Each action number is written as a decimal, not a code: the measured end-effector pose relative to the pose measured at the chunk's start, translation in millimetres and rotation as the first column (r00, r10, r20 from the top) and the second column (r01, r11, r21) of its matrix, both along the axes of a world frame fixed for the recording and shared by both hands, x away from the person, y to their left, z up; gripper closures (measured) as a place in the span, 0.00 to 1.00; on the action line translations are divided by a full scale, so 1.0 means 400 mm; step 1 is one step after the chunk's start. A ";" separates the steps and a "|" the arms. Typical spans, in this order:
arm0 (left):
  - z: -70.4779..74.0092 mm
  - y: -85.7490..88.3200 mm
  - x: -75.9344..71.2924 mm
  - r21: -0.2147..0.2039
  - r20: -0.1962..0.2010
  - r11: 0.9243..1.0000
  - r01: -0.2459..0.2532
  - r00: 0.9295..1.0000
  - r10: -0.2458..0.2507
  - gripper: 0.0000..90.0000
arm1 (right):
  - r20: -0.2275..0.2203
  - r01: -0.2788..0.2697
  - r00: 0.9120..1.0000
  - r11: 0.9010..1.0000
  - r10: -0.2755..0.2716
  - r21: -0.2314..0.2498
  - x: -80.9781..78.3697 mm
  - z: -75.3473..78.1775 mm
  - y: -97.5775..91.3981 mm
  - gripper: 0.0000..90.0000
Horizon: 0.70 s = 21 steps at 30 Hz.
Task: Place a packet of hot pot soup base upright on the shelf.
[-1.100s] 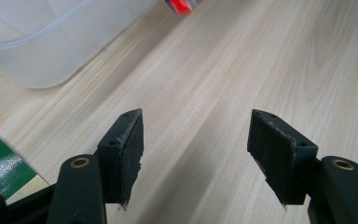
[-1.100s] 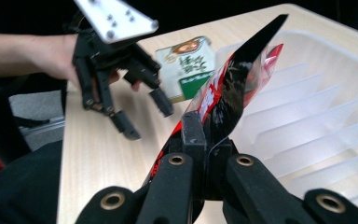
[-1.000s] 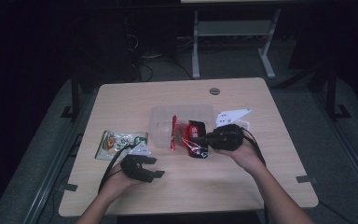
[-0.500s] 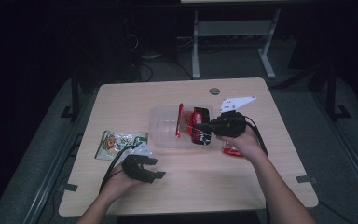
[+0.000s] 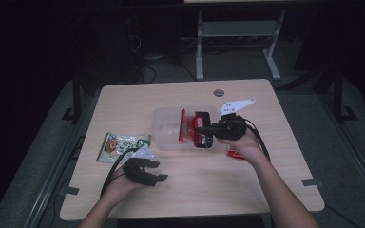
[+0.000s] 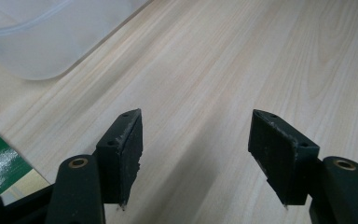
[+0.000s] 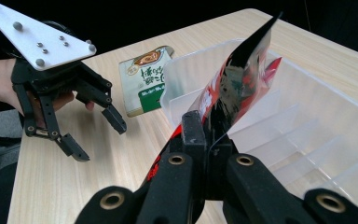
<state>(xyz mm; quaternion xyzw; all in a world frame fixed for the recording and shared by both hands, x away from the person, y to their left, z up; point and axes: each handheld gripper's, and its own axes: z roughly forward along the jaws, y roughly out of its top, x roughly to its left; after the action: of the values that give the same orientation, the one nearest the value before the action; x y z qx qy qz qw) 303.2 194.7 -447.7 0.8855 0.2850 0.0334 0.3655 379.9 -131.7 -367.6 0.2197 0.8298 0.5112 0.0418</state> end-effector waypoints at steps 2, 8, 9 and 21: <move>-0.001 0.004 -0.005 0.002 0.004 1.000 -0.001 1.000 0.001 0.38 | -0.001 -0.001 1.000 1.000 0.001 0.002 0.004 -0.002 0.004 1.00; -0.004 0.020 -0.023 -0.006 0.005 1.000 -0.016 1.000 0.016 0.38 | -0.008 -0.003 1.000 1.000 0.003 0.006 0.023 -0.010 0.013 1.00; -0.005 0.022 -0.026 -0.008 0.007 1.000 -0.017 1.000 0.017 0.38 | -0.009 -0.005 1.000 1.000 0.005 0.005 0.027 -0.012 0.015 1.00; -0.008 0.048 -0.060 -0.012 0.021 1.000 -0.026 0.999 0.026 0.37 | -0.019 -0.008 1.000 1.000 0.008 0.005 0.066 -0.035 0.046 1.00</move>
<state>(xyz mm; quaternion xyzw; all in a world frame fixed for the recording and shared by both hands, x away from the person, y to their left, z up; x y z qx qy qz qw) 279.3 213.7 -450.9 0.8791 0.2930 0.0459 0.3732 406.2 -113.2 -381.5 0.2213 0.8297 0.5115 0.0312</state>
